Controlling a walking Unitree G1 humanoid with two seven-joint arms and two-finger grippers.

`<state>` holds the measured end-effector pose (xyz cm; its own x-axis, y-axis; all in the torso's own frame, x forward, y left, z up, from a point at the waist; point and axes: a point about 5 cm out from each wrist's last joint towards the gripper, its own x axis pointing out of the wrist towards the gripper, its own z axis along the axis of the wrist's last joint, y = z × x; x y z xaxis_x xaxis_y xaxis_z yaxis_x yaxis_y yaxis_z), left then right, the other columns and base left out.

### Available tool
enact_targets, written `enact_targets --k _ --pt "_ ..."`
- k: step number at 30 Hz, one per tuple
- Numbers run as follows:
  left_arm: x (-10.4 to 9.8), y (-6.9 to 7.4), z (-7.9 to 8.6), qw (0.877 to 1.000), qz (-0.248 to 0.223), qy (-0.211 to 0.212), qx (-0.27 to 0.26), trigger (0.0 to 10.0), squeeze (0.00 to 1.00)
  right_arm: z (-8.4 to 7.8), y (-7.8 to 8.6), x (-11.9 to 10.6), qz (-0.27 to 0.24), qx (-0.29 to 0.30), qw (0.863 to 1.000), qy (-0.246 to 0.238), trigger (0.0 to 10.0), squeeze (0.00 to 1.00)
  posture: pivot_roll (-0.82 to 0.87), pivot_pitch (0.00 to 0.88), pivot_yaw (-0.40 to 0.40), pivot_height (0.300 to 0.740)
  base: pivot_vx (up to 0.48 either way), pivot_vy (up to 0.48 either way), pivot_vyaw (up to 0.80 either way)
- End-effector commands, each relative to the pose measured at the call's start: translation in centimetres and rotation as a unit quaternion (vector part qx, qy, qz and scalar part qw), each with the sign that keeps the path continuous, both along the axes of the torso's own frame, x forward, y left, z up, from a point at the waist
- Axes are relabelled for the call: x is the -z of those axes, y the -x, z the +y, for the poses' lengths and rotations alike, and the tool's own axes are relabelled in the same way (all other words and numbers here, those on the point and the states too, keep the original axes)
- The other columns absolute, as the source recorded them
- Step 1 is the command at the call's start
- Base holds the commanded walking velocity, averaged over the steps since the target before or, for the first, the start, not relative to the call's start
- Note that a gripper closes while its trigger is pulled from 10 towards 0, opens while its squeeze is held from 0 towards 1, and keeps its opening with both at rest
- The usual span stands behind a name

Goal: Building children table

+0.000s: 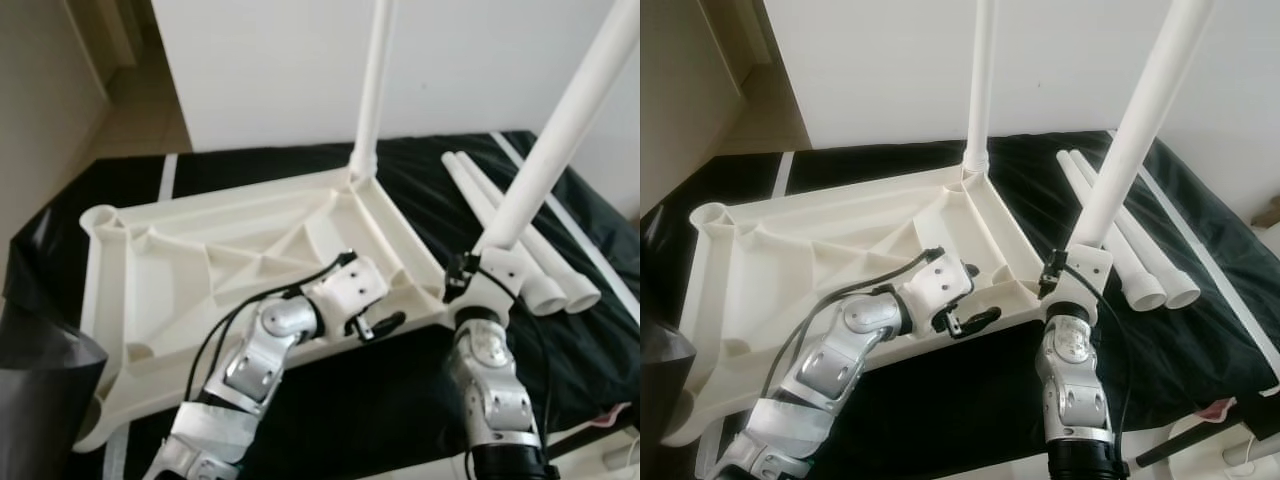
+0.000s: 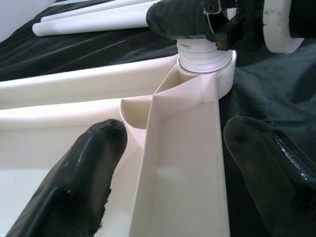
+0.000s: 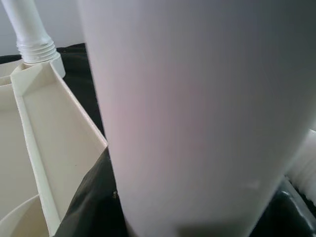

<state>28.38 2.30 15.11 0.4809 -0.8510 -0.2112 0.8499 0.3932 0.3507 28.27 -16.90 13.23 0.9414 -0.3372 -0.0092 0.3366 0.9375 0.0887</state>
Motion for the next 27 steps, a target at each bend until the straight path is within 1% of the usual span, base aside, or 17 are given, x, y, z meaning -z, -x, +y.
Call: enact_targets --k 1,3,4,7,13,14,17,18,20,21,22,24,27 --pt "-0.2 -0.4 0.4 0.999 -0.015 0.006 -0.046 10.0 0.0 -0.4 0.5 1.4 0.026 -0.004 0.999 -0.02 10.0 1.0 -0.06 0.014 0.003 0.74 0.0 0.0 0.0" --pt "-0.3 -0.5 0.4 0.999 -0.013 0.012 -0.047 10.0 0.0 -0.3 0.7 0.9 0.003 -0.029 1.0 -0.008 10.0 1.0 -0.06 0.011 0.005 0.74 0.0 0.0 0.0" --pt "-0.3 -0.5 0.4 0.999 -0.013 0.012 -0.047 10.0 0.0 -0.3 0.7 0.9 0.003 -0.029 1.0 -0.008 10.0 1.0 -0.06 0.011 0.005 0.74 0.0 0.0 0.0" --pt "-0.3 -0.4 0.3 0.999 -0.014 0.012 -0.045 10.0 0.0 -0.1 1.3 0.5 -0.015 -0.058 0.998 0.007 10.0 1.0 -0.07 0.005 0.004 0.74 0.0 0.0 0.0" --pt "-0.5 -0.4 0.3 0.999 -0.014 0.018 -0.045 10.0 0.0 -0.3 2.2 0.6 -0.021 -0.071 0.997 0.01 10.0 1.0 -0.07 0.0 0.005 0.74 0.0 0.0 0.0" --pt "-0.9 -0.2 0.2 0.999 -0.009 0.035 -0.039 10.0 0.0 -0.1 3.0 1.0 -0.015 -0.1 0.995 0.005 10.0 0.0 -0.07 0.0 0.006 0.74 0.0 0.0 0.0" --pt "-1.0 -0.1 0.2 0.998 -0.007 0.043 -0.035 10.0 0.0 0.0 3.4 1.2 -0.016 -0.114 0.993 0.006 10.0 0.0 -0.07 0.0 0.007 0.74 0.0 0.0 0.0" --pt "-1.1 -0.1 0.2 0.998 -0.008 0.048 -0.032 10.0 0.0 0.2 3.9 1.3 -0.016 -0.128 0.992 0.009 10.0 0.0 -0.07 0.0 0.008 0.74 0.0 0.0 0.0" --pt "-1.1 -0.1 0.2 0.998 -0.008 0.048 -0.032 10.0 0.0 0.2 3.9 1.3 -0.016 -0.128 0.992 0.009 10.0 0.0 -0.07 0.0 0.008 0.74 0.0 0.0 0.0" --pt "-1.5 -0.5 0.7 0.997 -0.003 0.068 -0.042 10.0 0.0 0.3 5.0 1.8 -0.011 -0.153 0.988 0.009 10.0 0.0 -0.07 0.0 0.012 0.74 0.0 0.0 0.0" --pt "-1.5 -0.5 0.7 0.997 -0.003 0.068 -0.042 10.0 0.0 0.3 5.0 1.8 -0.011 -0.153 0.988 0.009 10.0 0.0 -0.07 0.0 0.012 0.74 0.0 0.0 0.0" --pt "-1.9 -0.8 1.3 0.995 0.003 0.082 -0.053 10.0 0.0 0.5 5.6 2.3 -0.002 -0.168 0.986 0.005 10.0 0.0 -0.07 0.0 0.015 0.74 0.0 0.0 0.0" --pt "-1.9 -0.9 1.6 0.995 0.004 0.085 -0.056 10.0 0.0 0.6 5.8 2.5 0.002 -0.17 0.985 0.004 10.0 0.0 -0.07 0.0 0.018 0.74 0.0 0.0 0.0"
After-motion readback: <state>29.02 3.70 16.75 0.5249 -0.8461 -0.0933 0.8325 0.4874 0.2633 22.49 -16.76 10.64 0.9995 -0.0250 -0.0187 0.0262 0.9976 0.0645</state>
